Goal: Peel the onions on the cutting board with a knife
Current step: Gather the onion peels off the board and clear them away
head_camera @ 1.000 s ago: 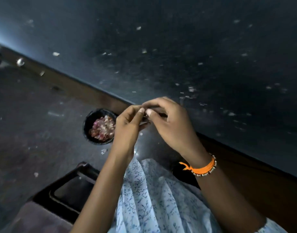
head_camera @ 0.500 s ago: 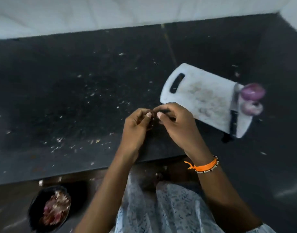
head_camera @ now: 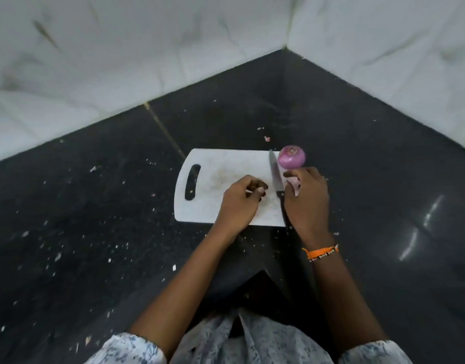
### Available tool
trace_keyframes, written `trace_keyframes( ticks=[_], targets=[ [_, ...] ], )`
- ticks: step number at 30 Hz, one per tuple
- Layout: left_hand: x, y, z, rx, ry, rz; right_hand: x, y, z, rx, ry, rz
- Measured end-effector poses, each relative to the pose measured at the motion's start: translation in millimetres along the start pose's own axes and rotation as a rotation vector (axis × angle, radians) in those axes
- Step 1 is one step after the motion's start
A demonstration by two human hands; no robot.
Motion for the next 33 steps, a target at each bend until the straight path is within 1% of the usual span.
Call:
trace_keyframes(
  ticks=[3,7,9,13,18,23,26,29,33],
  targets=[
    [-11,10,36,-0.123,-0.043,0.140,-3,13,10,-0.071,0.033,-0.053],
    [-31,19,74,-0.260,-0.103,0.286,-9,25,15,-0.128,-0.021,-0.047],
    [-42,20,87,-0.318,-0.160,0.353,-11,29,14,-0.128,-0.036,-0.056],
    [-59,17,103,-0.353,-0.276,0.425,-15,36,13,-0.119,-0.047,-0.061],
    [-63,11,115,-0.367,-0.321,0.404,-21,41,17,-0.162,-0.021,-0.025],
    [-61,11,113,-0.376,-0.302,0.407,-22,47,20,-0.203,-0.029,0.052],
    [-52,6,106,-0.312,-0.195,0.379,-21,47,19,-0.210,-0.004,0.089],
    [-30,-6,91,-0.240,-0.087,0.343,-22,39,18,-0.155,0.025,0.116],
    [0,-27,64,-0.201,0.024,0.390,-34,17,14,-0.045,-0.033,0.125]
  ],
)
Point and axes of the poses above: each hand's wrist, its own z-axis towards the middle knuckle, its own x-axis out of the back of the hand, y = z × x, the point moved 4 cm from there along z, towards the middle knuckle, and after that the axes turned 7 degrees about -x, right-handed, at the moved point
